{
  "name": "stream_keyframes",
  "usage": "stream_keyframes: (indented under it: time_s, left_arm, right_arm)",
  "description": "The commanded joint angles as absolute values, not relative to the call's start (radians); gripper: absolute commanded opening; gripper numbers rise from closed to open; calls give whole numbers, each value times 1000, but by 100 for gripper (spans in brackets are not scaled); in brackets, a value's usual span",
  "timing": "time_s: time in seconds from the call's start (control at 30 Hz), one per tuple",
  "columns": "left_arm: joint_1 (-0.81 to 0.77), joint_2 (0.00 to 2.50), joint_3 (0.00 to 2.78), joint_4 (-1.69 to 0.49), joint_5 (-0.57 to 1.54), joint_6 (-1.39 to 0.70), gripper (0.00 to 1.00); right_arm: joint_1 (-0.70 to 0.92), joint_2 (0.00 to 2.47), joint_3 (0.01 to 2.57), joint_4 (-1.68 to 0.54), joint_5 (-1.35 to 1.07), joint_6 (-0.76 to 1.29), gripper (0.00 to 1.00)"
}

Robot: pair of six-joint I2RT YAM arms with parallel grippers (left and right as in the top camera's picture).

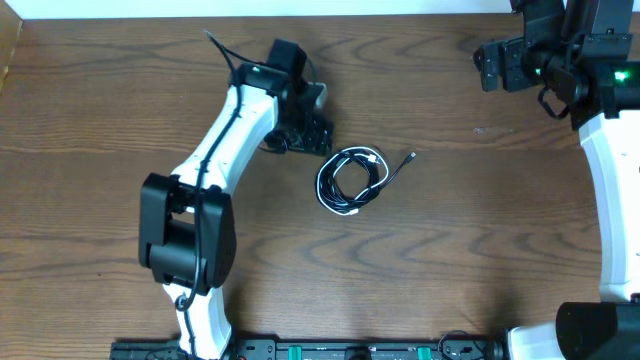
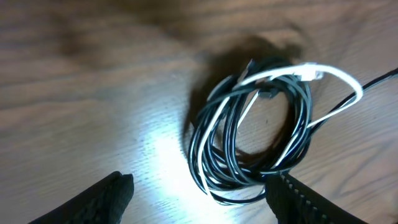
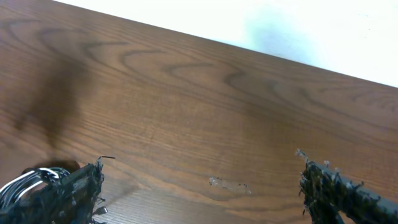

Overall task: Untangle cables
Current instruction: 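Lower the left gripper down onto the black and white cable bundle, then grasp the cable bundle with the left gripper and hold it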

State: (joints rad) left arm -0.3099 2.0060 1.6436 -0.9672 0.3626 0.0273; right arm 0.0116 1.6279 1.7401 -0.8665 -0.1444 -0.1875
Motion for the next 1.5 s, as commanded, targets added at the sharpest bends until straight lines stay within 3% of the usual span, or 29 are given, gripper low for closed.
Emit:
stream_keyframes:
  time_s: [0.0,0.33,1.47]
  left_arm:
    - [-328,2018,1621,-960,378,41,73]
    - [-405,2018,1581,-937,355,44,72]
    - [-406,2055,1436,-818,307,39,71]
  right_arm:
    - [7,1623,1758,-864,-141,-173,99]
    - [7,1623,1758,-864,-141,-173,99]
    - [7,1623,1758,-872,-168,-174,99]
